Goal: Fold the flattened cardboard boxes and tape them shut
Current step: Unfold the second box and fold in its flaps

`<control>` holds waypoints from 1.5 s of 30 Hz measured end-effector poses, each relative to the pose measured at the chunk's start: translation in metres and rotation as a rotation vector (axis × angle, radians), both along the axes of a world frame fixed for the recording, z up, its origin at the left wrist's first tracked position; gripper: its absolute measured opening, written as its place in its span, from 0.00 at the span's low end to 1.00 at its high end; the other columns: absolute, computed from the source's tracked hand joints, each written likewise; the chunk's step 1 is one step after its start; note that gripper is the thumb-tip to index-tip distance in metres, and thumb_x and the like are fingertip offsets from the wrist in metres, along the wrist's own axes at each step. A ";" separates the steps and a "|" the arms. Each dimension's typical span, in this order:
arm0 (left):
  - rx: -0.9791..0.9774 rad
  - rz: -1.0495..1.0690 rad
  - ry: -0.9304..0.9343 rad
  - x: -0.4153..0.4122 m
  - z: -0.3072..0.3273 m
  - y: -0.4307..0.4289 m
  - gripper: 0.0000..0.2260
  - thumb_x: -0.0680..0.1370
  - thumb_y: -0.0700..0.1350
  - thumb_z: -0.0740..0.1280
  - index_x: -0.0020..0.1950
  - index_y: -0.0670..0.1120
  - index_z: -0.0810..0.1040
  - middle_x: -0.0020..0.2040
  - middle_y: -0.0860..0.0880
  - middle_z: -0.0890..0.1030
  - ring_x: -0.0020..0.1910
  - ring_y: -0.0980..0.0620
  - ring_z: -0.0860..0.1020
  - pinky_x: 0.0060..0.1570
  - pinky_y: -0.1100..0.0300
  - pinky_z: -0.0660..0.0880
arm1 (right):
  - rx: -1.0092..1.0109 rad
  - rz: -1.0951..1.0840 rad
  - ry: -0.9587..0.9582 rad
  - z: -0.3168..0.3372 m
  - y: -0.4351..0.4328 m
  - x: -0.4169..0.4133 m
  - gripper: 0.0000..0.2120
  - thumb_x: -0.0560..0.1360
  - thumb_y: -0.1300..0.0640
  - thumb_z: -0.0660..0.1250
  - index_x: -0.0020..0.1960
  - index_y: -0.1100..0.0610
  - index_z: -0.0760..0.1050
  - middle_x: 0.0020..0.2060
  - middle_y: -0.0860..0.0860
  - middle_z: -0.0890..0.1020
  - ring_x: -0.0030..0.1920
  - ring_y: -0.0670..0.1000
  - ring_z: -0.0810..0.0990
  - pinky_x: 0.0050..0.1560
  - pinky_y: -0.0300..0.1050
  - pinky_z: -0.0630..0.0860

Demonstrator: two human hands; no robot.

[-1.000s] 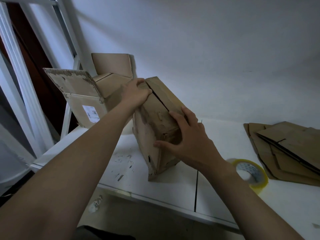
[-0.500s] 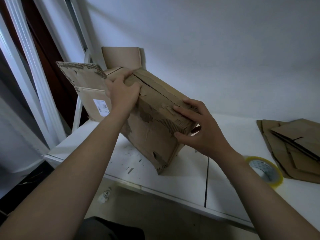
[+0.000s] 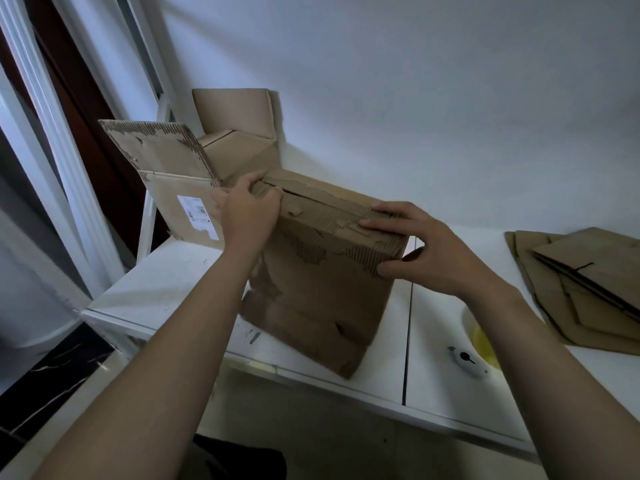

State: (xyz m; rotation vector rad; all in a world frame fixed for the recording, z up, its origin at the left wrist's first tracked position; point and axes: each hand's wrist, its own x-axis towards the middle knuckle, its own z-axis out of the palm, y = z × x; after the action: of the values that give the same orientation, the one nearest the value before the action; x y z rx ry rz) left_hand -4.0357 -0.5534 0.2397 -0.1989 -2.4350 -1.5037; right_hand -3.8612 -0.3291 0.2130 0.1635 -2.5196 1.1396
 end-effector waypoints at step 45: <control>-0.946 -0.222 0.341 0.118 -0.034 0.087 0.32 0.79 0.70 0.38 0.74 0.62 0.68 0.74 0.46 0.72 0.73 0.36 0.67 0.69 0.26 0.56 | 0.350 -0.579 -0.689 -0.065 0.071 0.096 0.16 0.73 0.42 0.68 0.59 0.46 0.79 0.56 0.47 0.81 0.62 0.58 0.76 0.61 0.50 0.72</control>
State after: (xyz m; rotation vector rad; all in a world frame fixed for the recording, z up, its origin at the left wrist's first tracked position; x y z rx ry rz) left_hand -3.9175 -0.4661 0.2060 -0.8395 -2.6648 -0.2128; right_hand -3.7650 -0.2582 0.1475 -0.9623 -3.0011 0.5621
